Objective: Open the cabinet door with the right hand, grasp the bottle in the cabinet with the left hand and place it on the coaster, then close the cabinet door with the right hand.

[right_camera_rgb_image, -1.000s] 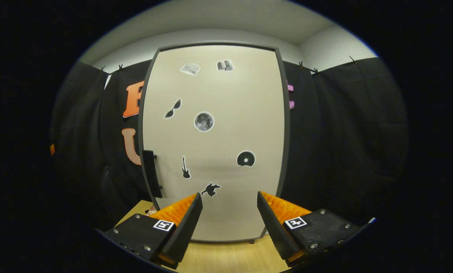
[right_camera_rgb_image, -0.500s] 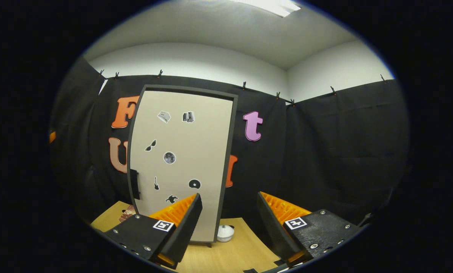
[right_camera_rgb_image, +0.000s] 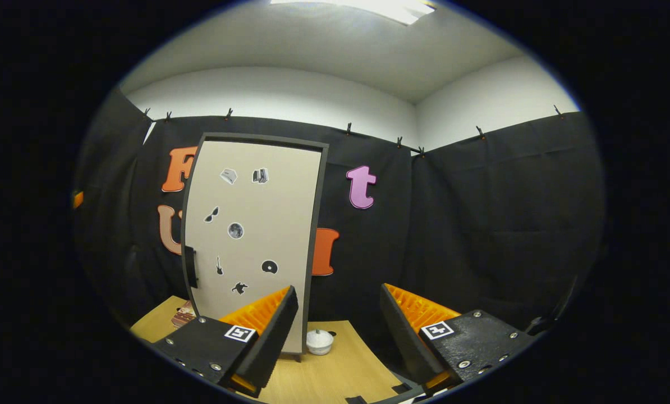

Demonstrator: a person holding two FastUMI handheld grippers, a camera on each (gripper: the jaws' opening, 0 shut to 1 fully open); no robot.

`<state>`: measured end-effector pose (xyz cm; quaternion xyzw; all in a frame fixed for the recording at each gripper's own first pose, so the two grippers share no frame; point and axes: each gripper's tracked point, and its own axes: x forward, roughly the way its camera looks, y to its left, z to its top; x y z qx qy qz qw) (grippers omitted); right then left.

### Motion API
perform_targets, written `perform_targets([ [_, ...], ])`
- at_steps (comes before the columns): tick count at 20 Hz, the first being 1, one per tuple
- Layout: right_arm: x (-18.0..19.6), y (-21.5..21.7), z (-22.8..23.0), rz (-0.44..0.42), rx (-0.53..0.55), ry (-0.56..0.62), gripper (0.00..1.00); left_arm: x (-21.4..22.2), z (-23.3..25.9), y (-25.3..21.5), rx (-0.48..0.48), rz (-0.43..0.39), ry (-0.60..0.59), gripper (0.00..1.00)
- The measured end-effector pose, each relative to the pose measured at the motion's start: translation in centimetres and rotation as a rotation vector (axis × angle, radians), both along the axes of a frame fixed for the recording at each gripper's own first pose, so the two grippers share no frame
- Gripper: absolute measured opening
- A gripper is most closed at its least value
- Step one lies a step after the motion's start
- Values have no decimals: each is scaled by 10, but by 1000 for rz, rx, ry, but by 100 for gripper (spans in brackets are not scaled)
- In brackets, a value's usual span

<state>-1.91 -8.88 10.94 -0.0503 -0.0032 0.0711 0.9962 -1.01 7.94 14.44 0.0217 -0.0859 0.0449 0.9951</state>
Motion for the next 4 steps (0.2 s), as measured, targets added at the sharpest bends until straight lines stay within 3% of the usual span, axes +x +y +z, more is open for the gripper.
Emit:
perform_targets([
  [4, -1, -9, 1, 29, 5, -4, 92, -14, -1, -14, -7, 12, 4, 89],
])
